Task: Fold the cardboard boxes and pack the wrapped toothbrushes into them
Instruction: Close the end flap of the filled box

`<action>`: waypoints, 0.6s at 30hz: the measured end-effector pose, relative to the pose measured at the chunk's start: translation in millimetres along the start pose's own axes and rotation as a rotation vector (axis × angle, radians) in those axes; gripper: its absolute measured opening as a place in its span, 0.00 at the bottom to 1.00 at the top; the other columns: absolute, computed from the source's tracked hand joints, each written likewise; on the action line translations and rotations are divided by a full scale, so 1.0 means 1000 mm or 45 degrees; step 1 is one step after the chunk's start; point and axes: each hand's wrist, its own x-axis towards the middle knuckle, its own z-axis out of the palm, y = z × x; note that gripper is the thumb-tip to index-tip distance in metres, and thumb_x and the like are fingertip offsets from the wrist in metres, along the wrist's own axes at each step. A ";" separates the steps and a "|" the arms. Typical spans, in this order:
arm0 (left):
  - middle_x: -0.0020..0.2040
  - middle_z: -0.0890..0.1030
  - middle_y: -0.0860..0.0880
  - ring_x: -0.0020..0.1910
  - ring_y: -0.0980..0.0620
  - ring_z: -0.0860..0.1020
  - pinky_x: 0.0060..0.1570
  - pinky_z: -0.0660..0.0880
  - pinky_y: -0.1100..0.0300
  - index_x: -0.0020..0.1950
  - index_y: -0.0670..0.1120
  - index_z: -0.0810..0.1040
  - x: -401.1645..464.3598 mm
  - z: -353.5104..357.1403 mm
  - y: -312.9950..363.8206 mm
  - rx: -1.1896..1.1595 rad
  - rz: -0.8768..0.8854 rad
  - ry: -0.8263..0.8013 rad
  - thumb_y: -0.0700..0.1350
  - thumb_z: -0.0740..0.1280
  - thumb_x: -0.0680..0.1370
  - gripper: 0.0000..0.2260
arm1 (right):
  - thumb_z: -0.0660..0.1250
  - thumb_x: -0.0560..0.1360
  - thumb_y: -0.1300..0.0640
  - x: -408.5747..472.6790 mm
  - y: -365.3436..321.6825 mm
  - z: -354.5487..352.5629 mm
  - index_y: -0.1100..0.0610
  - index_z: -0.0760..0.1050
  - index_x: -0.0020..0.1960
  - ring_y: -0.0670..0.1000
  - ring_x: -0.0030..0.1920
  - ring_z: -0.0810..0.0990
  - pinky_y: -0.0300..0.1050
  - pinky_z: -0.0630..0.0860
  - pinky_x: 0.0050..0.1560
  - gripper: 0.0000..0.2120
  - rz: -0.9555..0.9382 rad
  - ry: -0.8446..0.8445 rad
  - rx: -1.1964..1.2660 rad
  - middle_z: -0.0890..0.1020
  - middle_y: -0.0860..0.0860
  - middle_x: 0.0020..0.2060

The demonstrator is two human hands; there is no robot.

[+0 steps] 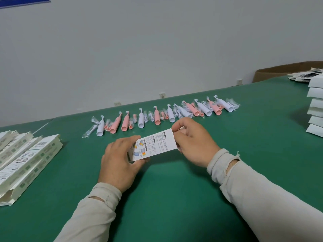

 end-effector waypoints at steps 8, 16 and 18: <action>0.55 0.76 0.60 0.58 0.50 0.71 0.59 0.66 0.51 0.62 0.62 0.76 0.001 0.001 -0.004 -0.050 -0.026 0.004 0.51 0.79 0.68 0.25 | 0.65 0.65 0.48 -0.001 0.001 -0.041 0.33 0.62 0.70 0.38 0.53 0.73 0.35 0.71 0.52 0.35 -0.238 -0.196 -0.579 0.69 0.35 0.62; 0.54 0.75 0.60 0.58 0.49 0.70 0.58 0.63 0.55 0.61 0.63 0.76 0.000 0.001 -0.004 -0.109 -0.026 0.039 0.49 0.79 0.67 0.26 | 0.67 0.79 0.50 -0.001 0.007 -0.033 0.40 0.73 0.70 0.32 0.51 0.73 0.28 0.67 0.54 0.19 -0.292 -0.146 -0.626 0.75 0.31 0.51; 0.55 0.76 0.60 0.58 0.49 0.71 0.58 0.64 0.55 0.61 0.63 0.76 0.000 0.001 -0.003 -0.111 -0.020 0.035 0.49 0.79 0.67 0.26 | 0.67 0.79 0.50 -0.001 0.008 -0.029 0.43 0.77 0.67 0.32 0.49 0.75 0.25 0.66 0.53 0.17 -0.301 -0.082 -0.584 0.76 0.31 0.47</action>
